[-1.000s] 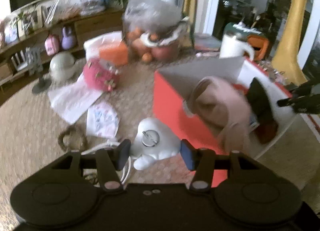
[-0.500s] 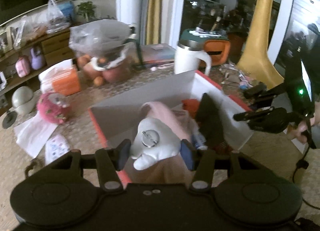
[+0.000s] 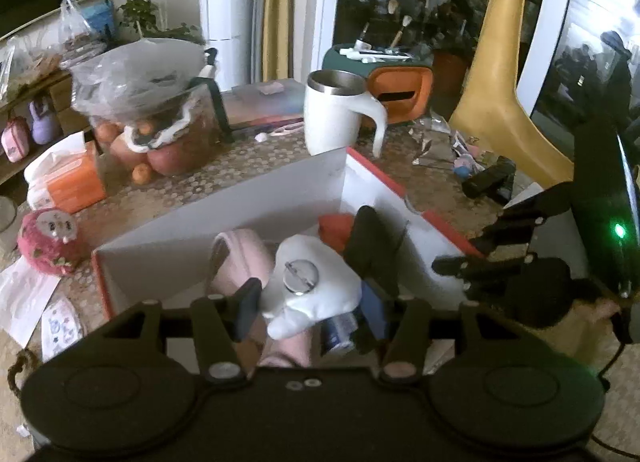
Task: Organize objects
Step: 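Lift the white charger with the left gripper and carry it over the box, then lower the white charger into the box, open the left gripper, withdraw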
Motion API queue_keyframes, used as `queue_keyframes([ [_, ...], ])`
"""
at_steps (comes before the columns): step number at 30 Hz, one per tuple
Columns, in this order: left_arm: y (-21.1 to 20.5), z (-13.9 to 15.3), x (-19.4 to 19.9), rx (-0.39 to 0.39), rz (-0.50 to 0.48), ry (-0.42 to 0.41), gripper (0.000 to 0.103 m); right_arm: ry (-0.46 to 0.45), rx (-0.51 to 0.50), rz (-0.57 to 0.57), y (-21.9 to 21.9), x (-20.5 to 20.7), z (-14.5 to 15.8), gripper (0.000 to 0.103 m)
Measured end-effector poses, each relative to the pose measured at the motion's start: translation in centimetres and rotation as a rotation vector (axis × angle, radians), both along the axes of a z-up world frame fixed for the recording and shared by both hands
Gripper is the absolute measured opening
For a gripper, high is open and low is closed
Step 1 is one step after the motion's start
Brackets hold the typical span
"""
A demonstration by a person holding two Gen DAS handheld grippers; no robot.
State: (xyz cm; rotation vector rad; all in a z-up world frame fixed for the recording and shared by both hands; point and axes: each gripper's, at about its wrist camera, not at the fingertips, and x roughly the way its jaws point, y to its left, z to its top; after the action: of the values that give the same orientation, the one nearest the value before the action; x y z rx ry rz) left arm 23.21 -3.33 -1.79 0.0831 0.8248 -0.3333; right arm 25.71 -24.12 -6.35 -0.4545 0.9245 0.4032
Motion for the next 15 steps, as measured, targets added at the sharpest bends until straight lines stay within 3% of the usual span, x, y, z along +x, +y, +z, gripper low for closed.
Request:
queue_keyframes([
  [15, -5.3, -3.0, 3.7, 0.111, -0.05, 0.034, 0.052, -0.002, 0.008, -0.001, 0.0, -0.3, -0.1, 0.012],
])
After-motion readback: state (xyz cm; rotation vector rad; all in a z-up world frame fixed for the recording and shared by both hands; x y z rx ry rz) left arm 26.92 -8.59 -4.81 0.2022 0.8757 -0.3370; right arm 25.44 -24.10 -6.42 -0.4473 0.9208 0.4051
